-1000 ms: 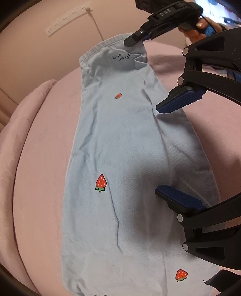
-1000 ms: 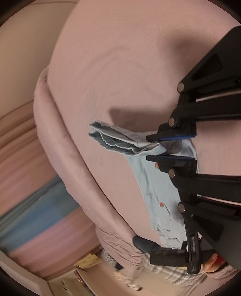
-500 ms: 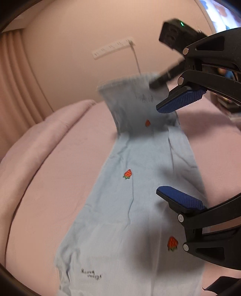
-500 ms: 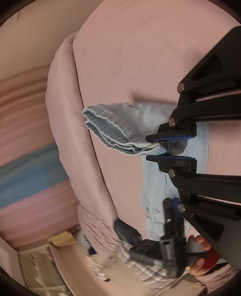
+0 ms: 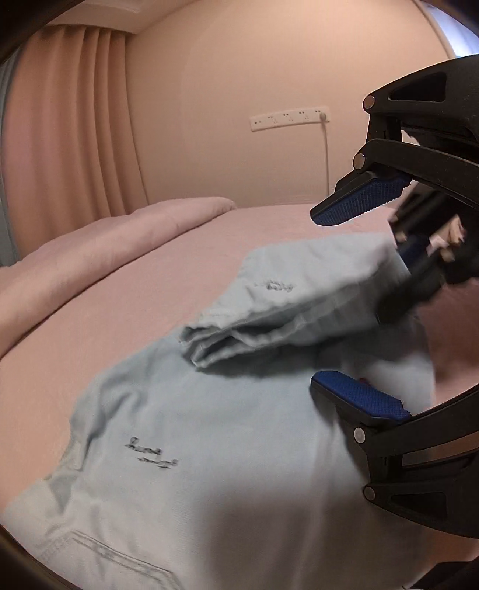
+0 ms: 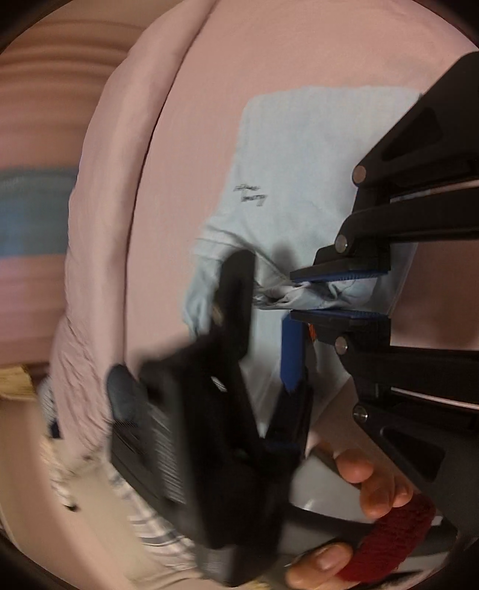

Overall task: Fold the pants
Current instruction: 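Lift and fold the hems over with the right tool while the left tool grasps them, then open both tools to lay the folded hems onto the pants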

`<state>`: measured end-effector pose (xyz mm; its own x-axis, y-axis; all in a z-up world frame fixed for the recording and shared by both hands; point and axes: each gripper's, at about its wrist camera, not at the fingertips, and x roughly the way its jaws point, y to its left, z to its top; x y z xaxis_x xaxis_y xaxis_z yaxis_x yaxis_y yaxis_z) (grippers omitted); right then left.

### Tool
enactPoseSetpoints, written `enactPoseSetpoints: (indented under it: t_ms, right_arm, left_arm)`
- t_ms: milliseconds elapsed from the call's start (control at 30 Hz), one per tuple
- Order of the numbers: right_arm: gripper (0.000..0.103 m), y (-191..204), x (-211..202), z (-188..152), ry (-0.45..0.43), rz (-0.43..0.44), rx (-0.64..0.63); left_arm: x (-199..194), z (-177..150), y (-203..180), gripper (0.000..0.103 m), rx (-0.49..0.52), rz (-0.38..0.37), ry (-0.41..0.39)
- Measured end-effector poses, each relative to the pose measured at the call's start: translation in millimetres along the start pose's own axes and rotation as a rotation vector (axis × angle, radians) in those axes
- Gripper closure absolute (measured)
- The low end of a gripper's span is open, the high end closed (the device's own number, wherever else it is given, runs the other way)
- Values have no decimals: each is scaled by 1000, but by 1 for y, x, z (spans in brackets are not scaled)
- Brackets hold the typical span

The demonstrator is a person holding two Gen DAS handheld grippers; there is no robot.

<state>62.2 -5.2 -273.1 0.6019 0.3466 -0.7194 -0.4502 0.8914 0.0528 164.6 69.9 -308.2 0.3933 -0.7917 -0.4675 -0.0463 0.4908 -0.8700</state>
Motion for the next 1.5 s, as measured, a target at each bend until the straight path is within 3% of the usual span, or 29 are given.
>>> enactPoseSetpoints:
  t_ms: [167, 267, 300, 367, 500, 667, 833, 900, 1000, 1067, 1200, 1300, 1367, 1500]
  right_arm:
    - [89, 10, 13, 0, 17, -9, -37]
    - [89, 15, 15, 1, 2, -18, -60]
    - [89, 16, 15, 2, -4, -24, -69]
    - [89, 16, 12, -5, -23, -48, -89]
    - [89, 23, 11, 1, -71, -53, -119]
    - [89, 44, 21, 8, -101, -51, -219]
    - [89, 53, 42, 10, -66, -1, -232]
    - [86, 55, 49, 9, -48, 12, -229]
    - [79, 46, 69, 6, 73, 63, -195]
    - [76, 40, 59, 3, 65, 87, -167]
    - [75, 14, -4, -4, -54, 179, -121]
    - [66, -20, -52, -22, -117, 208, -48]
    - [61, -37, -69, -42, -116, 173, -1]
    - [61, -46, -69, -67, -68, 100, 61]
  left_arm:
    - [7, 11, -10, 26, 41, 31, 16]
    - [9, 16, -10, 60, 75, 65, 31]
    - [9, 18, -11, 78, 90, 78, 36]
    - [-1, 24, -5, 92, 111, 93, 29]
    - [-27, 28, -2, 93, 165, 74, -48]
    - [-47, 36, 15, 93, 163, 161, -96]
    - [-46, 39, 24, 93, 203, 272, -95]
    - [-38, 41, 30, 92, 215, 371, -72]
    - [-41, 40, 31, 92, 203, 385, -81]
    - [-53, 38, 21, 85, 242, 452, -122]
    - [-89, 25, 0, 76, 329, 526, -229]
    - [-100, 18, -13, 73, 372, 476, -264]
    - [-92, 12, -24, 64, 394, 421, -234]
    - [-42, 3, -39, 64, 415, 337, -123]
